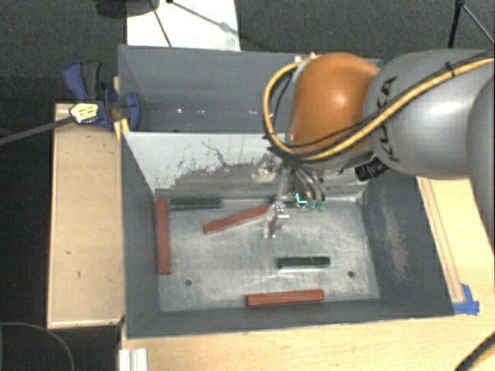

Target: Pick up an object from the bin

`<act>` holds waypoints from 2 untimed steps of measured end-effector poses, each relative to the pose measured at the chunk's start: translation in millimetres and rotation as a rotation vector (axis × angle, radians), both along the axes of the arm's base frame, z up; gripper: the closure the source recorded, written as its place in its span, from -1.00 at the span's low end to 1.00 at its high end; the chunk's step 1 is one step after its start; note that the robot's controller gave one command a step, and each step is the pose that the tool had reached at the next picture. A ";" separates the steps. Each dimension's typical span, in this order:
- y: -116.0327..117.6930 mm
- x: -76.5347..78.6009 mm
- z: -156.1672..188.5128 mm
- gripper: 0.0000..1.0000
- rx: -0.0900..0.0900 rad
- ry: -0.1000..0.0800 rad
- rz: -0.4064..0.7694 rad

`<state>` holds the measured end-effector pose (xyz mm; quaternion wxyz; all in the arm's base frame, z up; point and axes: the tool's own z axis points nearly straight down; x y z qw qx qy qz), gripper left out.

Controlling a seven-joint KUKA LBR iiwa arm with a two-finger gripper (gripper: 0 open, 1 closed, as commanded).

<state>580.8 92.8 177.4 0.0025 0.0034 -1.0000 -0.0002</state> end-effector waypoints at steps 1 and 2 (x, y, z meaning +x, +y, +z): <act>-0.4 1.7 4.7 -1.00 0.001 -0.008 -0.002; -12.8 13.6 -102.6 1.00 0.002 -0.010 -0.010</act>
Offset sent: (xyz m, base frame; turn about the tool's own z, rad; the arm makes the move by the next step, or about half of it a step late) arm 0.0110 -0.0136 -0.1072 0.0074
